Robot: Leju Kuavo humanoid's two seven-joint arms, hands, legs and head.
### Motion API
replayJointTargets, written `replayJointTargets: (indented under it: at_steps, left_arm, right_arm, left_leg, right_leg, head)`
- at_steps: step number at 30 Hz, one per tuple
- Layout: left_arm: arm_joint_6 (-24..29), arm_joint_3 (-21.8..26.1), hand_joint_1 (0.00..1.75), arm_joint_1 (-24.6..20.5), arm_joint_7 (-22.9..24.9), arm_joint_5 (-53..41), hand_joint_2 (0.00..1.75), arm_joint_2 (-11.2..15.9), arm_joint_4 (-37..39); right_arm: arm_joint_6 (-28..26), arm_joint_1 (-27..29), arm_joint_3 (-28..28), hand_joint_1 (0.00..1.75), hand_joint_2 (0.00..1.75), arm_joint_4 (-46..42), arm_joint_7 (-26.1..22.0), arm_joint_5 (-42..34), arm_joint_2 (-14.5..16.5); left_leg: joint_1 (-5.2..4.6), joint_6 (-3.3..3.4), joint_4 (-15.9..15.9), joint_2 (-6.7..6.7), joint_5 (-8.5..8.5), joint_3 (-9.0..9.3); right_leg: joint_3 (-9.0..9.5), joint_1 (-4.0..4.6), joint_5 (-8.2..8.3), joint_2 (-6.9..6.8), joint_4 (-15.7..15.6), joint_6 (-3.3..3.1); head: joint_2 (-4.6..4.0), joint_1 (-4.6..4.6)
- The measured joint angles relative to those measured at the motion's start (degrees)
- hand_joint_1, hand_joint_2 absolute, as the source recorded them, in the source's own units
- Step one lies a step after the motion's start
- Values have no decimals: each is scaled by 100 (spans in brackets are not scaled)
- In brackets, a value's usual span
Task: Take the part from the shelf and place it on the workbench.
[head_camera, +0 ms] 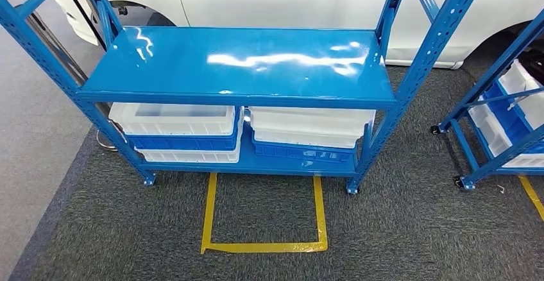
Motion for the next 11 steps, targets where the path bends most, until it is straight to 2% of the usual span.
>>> replayJointTargets:
  at_steps: [1,4,11]
  left_arm:
    - [-1,0,0,-8,-3,-1,175,-3,-1]
    - [-4,0,0,-17,-7,-16,175,-7,-6]
    - [-5,79,0,-7,33,-122,175,-4,-68]
  right_arm:
    - [-2,-6,-1,0,175,1,7,-1,-3]
    - [-2,-18,-2,0,175,1,17,8,-10]
    - [-13,-8,-25,0,175,-4,124,10,18]
  left_leg:
    - [-8,23,-41,-8,-47,29]
    - [-1,76,-78,-24,-78,41]
    - [-27,178,-77,-25,-130,70]
  right_leg:
    - [-2,14,-10,-5,-2,-6]
    - [47,24,4,-17,-78,-110]
    - [136,20,21,-19,-210,-89]
  head:
    - [0,-6]
    - [0,-4]
    - [0,-3]
